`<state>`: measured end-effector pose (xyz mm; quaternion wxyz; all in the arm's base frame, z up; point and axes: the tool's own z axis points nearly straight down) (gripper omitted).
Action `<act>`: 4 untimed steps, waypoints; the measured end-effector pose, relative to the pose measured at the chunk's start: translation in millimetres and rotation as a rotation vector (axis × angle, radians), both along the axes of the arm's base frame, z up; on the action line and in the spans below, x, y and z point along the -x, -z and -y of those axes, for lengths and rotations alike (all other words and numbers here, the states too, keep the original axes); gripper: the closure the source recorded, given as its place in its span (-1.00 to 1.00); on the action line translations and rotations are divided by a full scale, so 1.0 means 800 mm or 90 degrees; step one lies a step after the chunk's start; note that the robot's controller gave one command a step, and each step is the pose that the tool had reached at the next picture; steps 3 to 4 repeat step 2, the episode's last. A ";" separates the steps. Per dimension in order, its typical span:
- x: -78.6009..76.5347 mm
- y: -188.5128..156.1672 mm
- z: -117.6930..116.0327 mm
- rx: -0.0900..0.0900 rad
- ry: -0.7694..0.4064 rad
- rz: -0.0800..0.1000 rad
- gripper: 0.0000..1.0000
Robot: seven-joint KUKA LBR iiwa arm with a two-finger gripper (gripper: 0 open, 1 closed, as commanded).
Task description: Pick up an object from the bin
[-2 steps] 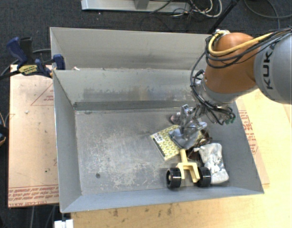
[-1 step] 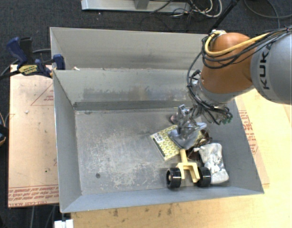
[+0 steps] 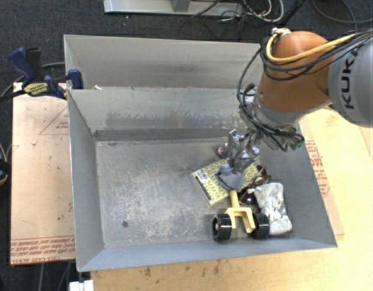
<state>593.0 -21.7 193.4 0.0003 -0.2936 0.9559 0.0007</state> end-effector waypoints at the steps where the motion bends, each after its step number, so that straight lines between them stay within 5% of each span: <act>1: 0.012 -0.031 0.007 0.000 -0.120 0.002 1.00; 2: 0.027 -0.064 0.003 0.000 -0.255 0.001 1.00; 4: 0.027 -0.064 0.003 0.000 -0.255 0.001 1.00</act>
Offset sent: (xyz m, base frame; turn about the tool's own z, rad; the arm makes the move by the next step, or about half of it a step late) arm -0.0409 0.0050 0.0950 -0.1579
